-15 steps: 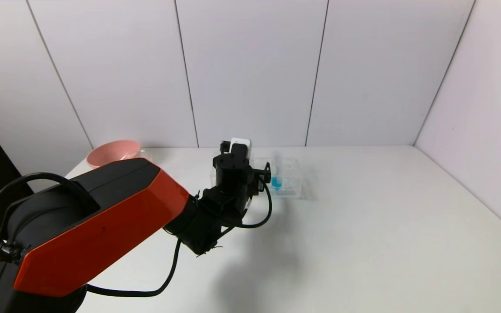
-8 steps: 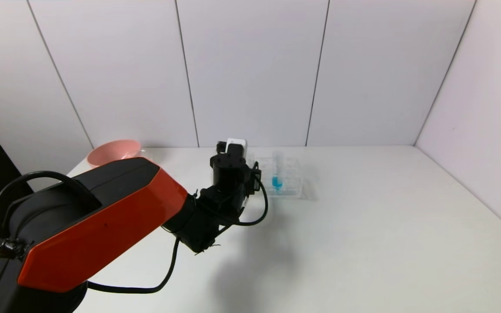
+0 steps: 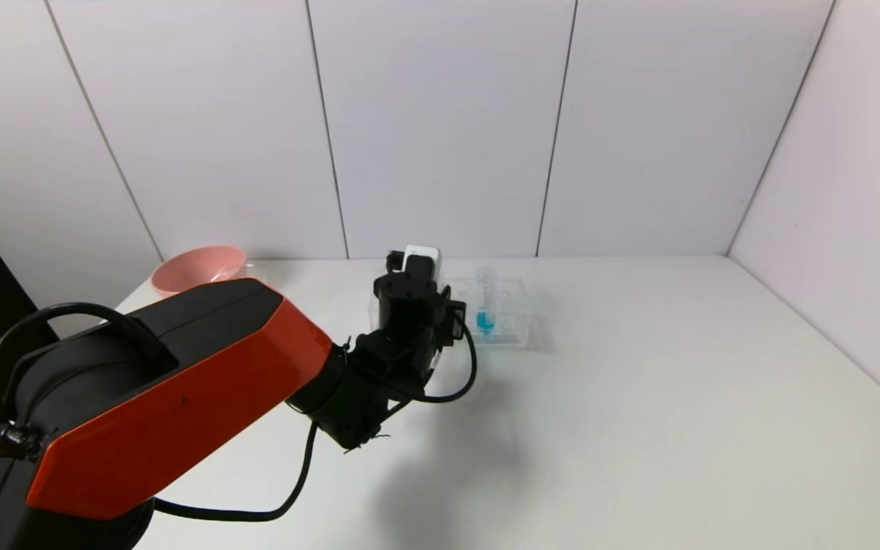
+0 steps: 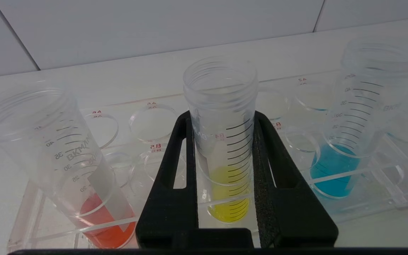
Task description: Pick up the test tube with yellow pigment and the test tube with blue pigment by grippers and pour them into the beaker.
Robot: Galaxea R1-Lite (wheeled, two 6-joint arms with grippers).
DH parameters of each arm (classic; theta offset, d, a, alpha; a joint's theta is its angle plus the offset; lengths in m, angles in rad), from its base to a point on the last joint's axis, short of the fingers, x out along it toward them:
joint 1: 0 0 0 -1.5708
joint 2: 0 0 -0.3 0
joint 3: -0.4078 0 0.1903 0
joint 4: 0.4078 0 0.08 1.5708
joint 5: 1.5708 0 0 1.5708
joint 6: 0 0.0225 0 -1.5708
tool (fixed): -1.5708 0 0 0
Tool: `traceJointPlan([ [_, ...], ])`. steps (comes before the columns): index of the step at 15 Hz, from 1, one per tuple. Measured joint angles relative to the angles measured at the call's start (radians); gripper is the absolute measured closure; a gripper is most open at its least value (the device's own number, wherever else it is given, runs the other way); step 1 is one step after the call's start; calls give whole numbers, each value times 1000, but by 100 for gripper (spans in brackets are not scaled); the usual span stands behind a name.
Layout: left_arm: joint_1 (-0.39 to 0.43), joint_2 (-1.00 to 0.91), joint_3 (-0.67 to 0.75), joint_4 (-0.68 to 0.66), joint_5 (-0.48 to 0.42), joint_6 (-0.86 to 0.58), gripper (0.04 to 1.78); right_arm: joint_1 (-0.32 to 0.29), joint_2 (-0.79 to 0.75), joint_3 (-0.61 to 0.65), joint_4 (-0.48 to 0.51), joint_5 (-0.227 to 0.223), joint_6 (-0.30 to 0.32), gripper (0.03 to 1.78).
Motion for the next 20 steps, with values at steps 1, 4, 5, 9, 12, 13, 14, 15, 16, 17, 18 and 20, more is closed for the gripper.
traceJointPlan([
  [1, 0, -1, 0, 1, 0, 1, 137, 0, 0, 0, 0, 0, 0, 10],
  [4, 0, -5, 0, 3, 2, 1, 137, -1, 0, 0, 0, 0, 0, 10],
  [5, 0, -6, 0, 3, 2, 1, 137, 0, 0, 0, 0, 0, 0, 10],
  [9, 0, -23, -2, 26, 2, 1, 137, 0, 0, 0, 0, 0, 0, 10],
  [12, 0, -54, -6, 47, 3, 1, 137, 0, 0, 0, 0, 0, 0, 10],
  [13, -1, -69, -6, 59, 4, 1, 137, 0, 0, 0, 0, 0, 0, 10],
  [14, -3, -85, -7, 70, 5, 1, 137, 0, 0, 0, 0, 0, 0, 10],
  [15, -6, -103, -9, 82, 5, 1, 137, 0, 0, 0, 0, 0, 0, 10],
  [16, -9, -119, -9, 97, 6, 1, 137, 0, 0, 0, 0, 0, 0, 10],
  [17, -12, -138, -11, 111, 12, 3, 137, -1, 0, 0, 0, 0, 0, 10],
  [18, -14, -157, -11, 131, 16, 5, 137, 0, 0, 0, 0, 0, 0, 10],
  [20, -27, -195, -14, 160, 11, 12, 137, 0, 0, 0, 0, 0, 0, 10],
])
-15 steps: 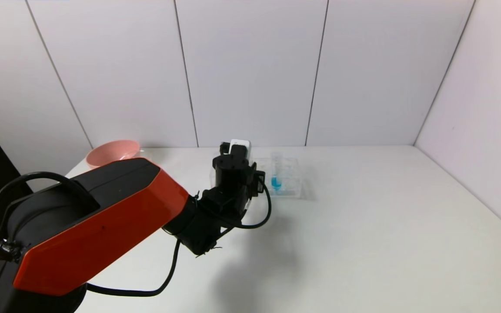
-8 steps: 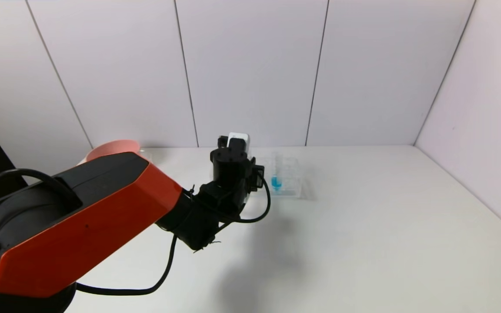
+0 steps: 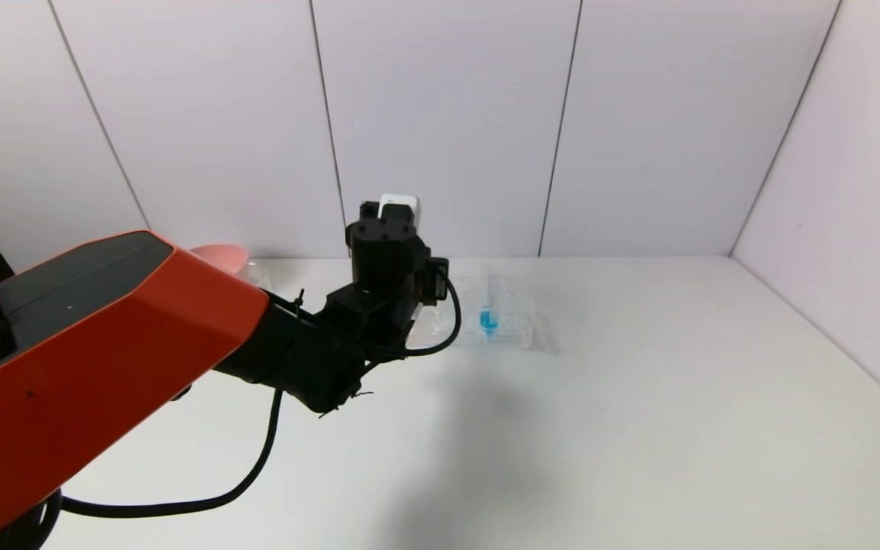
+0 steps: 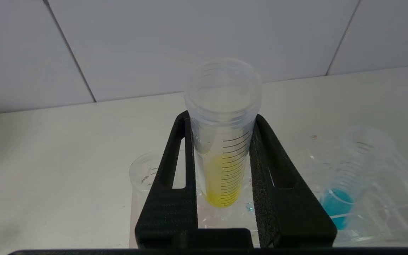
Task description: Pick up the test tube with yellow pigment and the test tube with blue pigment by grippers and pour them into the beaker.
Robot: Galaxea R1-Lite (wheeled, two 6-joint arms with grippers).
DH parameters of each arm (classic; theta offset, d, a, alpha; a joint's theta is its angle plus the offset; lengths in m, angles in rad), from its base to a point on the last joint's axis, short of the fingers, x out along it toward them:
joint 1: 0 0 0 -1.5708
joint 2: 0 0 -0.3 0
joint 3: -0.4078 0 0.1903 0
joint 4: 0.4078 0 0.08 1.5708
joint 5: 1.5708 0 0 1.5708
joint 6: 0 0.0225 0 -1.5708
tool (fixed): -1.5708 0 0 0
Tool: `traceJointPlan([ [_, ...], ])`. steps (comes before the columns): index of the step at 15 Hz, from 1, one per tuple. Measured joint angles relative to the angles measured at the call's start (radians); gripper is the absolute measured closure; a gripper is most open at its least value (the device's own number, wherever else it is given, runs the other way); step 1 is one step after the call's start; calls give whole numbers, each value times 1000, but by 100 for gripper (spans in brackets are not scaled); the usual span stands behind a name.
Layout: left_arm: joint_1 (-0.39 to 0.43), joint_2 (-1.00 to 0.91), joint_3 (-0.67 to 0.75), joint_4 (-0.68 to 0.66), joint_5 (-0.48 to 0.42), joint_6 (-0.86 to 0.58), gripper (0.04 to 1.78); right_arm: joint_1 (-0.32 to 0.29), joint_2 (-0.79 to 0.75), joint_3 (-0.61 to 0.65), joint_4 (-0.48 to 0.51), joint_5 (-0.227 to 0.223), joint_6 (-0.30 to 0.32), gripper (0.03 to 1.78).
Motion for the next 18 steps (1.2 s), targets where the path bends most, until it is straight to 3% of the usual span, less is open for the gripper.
traceJointPlan([
  [12, -39, -239, -45, 224, -9, 31, 137, 0, 0, 0, 0, 0, 0, 10],
  [16, 64, -351, -23, 324, -26, 30, 137, 0, 0, 0, 0, 0, 0, 10],
  [18, 154, -404, 6, 346, -84, 30, 137, 0, 0, 0, 0, 0, 0, 10],
])
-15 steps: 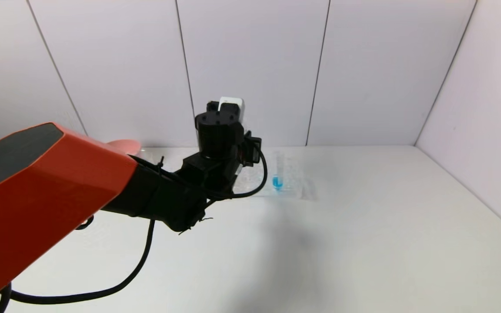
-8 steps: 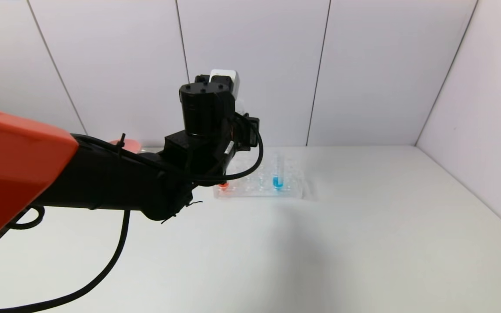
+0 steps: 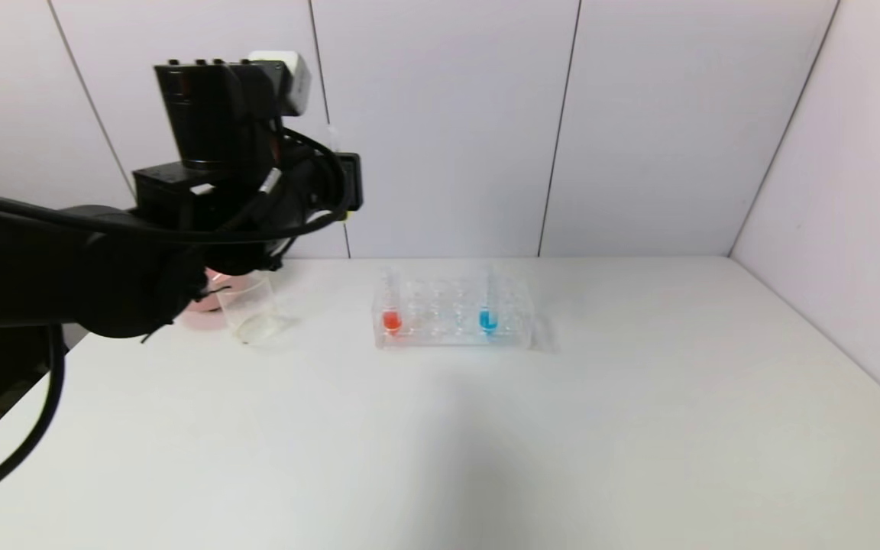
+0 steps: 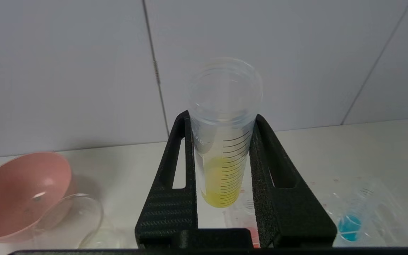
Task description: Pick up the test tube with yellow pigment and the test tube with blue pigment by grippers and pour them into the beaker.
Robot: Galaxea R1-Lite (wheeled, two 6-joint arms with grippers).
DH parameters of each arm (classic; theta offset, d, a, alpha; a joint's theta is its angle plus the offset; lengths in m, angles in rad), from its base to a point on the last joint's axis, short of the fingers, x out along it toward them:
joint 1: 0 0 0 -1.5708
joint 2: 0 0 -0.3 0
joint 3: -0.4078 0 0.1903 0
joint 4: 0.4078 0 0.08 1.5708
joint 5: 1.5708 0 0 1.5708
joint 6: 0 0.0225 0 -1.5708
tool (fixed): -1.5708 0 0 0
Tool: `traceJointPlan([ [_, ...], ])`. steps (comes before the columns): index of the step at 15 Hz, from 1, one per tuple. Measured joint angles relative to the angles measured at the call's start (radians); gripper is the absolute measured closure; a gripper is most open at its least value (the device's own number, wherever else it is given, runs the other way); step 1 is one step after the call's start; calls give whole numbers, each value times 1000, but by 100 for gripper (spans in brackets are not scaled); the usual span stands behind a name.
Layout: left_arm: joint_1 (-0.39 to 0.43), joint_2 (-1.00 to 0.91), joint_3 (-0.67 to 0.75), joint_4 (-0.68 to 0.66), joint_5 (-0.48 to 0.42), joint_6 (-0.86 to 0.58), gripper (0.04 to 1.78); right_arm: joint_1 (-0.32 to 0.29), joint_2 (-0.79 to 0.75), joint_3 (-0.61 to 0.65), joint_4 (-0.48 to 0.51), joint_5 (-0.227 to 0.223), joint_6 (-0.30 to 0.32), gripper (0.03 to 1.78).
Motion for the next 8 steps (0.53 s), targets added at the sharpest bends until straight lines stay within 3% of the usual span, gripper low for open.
traceJointPlan([
  [8, 444, -142, 90, 117, -314, 0, 137, 0, 0, 0, 0, 0, 0, 10],
])
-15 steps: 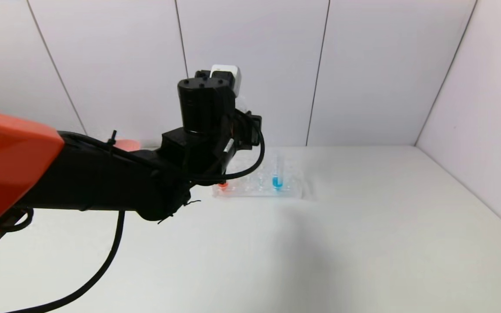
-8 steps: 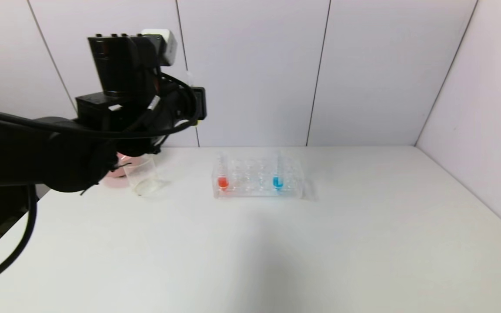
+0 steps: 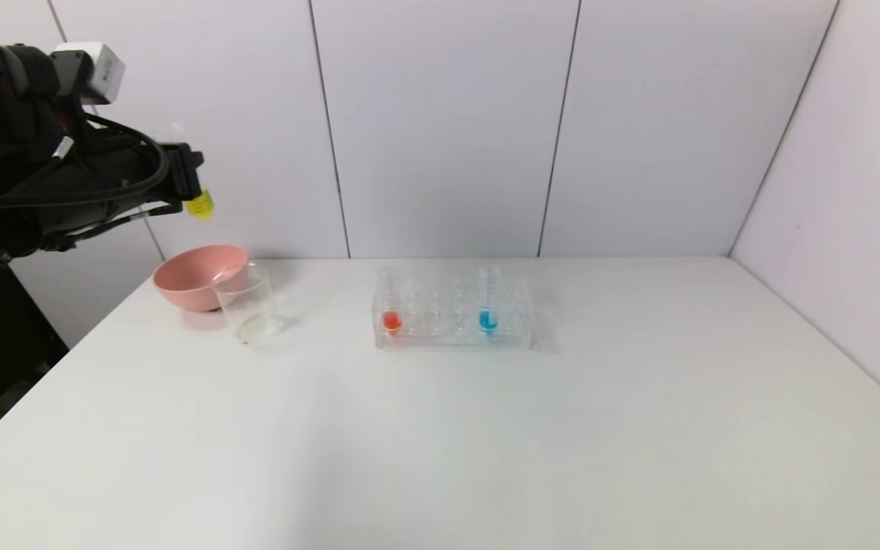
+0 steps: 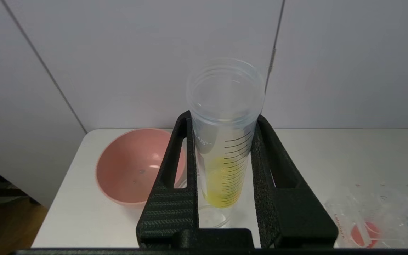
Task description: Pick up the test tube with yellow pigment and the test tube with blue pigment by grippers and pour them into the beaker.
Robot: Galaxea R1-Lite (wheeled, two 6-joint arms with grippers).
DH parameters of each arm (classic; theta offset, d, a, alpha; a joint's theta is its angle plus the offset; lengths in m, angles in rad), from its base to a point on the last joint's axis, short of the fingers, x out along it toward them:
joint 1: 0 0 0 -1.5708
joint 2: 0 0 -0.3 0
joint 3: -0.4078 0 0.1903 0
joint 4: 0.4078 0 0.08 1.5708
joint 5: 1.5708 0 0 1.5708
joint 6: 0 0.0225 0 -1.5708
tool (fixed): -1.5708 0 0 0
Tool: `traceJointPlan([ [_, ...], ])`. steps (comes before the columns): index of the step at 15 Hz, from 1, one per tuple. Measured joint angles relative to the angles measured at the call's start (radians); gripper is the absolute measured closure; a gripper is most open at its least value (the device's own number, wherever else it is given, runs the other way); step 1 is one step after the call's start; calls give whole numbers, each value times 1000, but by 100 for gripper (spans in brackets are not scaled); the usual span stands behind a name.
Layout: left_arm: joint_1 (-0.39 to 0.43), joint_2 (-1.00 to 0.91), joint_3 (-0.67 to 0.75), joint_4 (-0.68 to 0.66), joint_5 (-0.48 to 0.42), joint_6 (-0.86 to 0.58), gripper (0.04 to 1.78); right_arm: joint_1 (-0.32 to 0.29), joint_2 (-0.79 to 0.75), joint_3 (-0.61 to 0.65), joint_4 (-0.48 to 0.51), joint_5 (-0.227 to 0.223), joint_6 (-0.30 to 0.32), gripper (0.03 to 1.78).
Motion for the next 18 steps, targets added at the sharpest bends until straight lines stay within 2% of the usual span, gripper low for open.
traceJointPlan([
  [3, 120, -2, 12, 18, -109, 2, 137, 0, 0, 0, 0, 0, 0, 10],
  [7, 211, 29, 17, 35, -237, 91, 137, 0, 0, 0, 0, 0, 0, 10],
  [10, 240, 65, 11, 63, -305, 211, 137, 0, 0, 0, 0, 0, 0, 10],
  [13, 263, 104, -25, 145, -365, 397, 137, 0, 0, 0, 0, 0, 0, 10],
  [15, 271, 126, -60, 229, -375, 527, 137, 1, 0, 0, 0, 0, 0, 10],
  [18, 273, 143, -119, 287, -396, 624, 137, 0, 0, 0, 0, 0, 0, 10],
])
